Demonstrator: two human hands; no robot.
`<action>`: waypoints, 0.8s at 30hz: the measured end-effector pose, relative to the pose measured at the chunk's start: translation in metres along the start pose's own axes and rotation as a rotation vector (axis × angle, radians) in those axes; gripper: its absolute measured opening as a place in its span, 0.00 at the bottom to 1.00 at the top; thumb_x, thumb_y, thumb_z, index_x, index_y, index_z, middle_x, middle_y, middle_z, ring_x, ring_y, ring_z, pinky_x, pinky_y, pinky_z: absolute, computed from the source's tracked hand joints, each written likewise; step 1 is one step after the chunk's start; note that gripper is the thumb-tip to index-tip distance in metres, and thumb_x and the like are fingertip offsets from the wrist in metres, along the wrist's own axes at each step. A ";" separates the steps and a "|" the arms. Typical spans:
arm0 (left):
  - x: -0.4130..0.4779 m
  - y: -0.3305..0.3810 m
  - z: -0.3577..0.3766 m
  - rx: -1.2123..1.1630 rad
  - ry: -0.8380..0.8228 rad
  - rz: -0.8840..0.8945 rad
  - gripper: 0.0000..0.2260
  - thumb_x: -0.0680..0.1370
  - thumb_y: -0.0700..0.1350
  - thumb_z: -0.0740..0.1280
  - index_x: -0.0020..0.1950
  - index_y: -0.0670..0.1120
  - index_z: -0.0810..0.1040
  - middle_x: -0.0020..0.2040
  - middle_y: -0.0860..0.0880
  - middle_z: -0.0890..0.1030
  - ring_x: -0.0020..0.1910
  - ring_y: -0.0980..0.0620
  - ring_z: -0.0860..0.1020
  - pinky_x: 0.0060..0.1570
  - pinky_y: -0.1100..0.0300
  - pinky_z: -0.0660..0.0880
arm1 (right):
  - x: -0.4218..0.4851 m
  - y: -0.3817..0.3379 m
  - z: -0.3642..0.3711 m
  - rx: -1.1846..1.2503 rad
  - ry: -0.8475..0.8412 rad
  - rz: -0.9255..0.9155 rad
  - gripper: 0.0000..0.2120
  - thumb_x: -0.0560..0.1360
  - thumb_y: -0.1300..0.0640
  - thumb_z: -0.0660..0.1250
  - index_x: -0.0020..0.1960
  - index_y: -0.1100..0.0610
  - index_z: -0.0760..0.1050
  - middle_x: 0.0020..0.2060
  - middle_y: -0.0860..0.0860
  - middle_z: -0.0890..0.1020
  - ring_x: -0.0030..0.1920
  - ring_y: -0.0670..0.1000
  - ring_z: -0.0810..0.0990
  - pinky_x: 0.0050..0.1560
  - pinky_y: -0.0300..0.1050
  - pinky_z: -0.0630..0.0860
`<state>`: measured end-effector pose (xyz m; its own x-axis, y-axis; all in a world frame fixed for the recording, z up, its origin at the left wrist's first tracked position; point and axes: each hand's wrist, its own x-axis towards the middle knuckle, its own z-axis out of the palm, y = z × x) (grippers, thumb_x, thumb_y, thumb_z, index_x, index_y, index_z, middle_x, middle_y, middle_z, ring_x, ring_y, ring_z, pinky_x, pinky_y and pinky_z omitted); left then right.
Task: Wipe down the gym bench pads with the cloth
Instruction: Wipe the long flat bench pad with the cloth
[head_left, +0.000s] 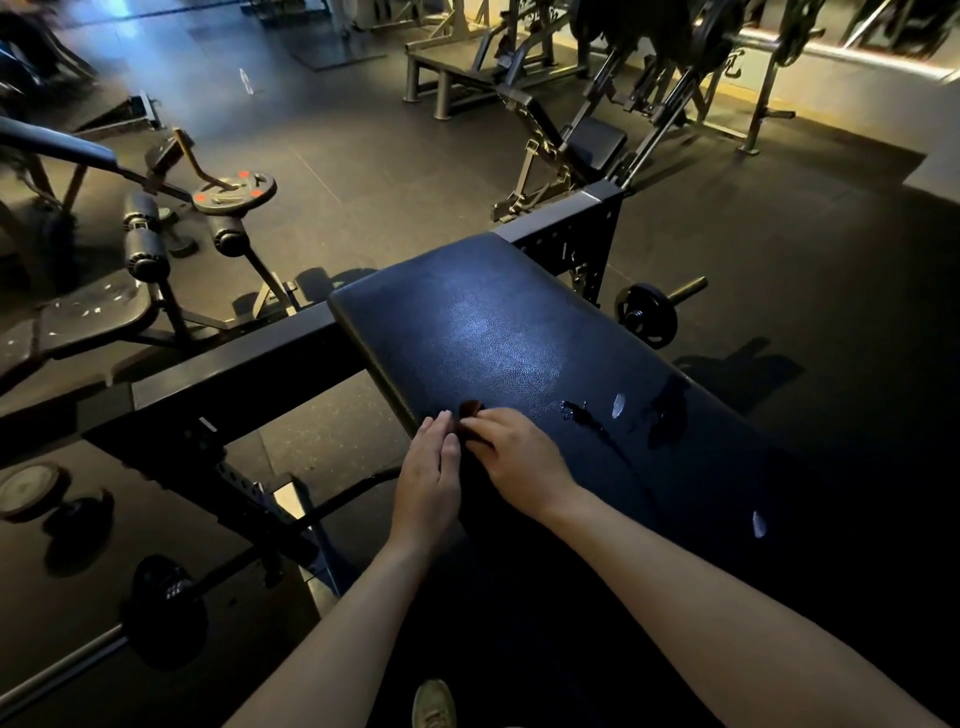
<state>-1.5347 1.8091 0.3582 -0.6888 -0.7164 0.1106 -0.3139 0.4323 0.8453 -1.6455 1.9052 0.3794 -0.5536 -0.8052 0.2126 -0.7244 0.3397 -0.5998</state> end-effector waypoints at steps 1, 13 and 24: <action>-0.001 0.000 0.000 0.011 -0.008 -0.002 0.18 0.86 0.43 0.57 0.76 0.43 0.69 0.76 0.49 0.70 0.73 0.62 0.60 0.70 0.74 0.50 | 0.005 0.007 -0.003 -0.009 0.047 0.025 0.16 0.79 0.53 0.64 0.63 0.55 0.80 0.61 0.53 0.80 0.63 0.55 0.76 0.64 0.51 0.73; 0.001 -0.003 -0.006 -0.247 -0.058 -0.106 0.24 0.83 0.55 0.52 0.76 0.47 0.69 0.75 0.54 0.69 0.77 0.57 0.63 0.76 0.66 0.54 | -0.013 0.001 0.003 0.022 0.001 -0.016 0.16 0.78 0.54 0.64 0.65 0.52 0.79 0.61 0.50 0.81 0.63 0.54 0.76 0.67 0.50 0.72; -0.002 -0.008 -0.012 -0.130 -0.125 -0.052 0.19 0.87 0.49 0.54 0.78 0.48 0.67 0.73 0.60 0.64 0.76 0.63 0.59 0.69 0.78 0.51 | 0.024 0.018 -0.010 -0.109 0.011 0.254 0.22 0.82 0.52 0.60 0.75 0.55 0.68 0.74 0.56 0.68 0.76 0.58 0.61 0.77 0.50 0.56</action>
<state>-1.5232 1.8007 0.3577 -0.7521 -0.6591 0.0057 -0.2699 0.3159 0.9096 -1.6760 1.8968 0.3820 -0.7273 -0.6823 0.0746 -0.6013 0.5809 -0.5486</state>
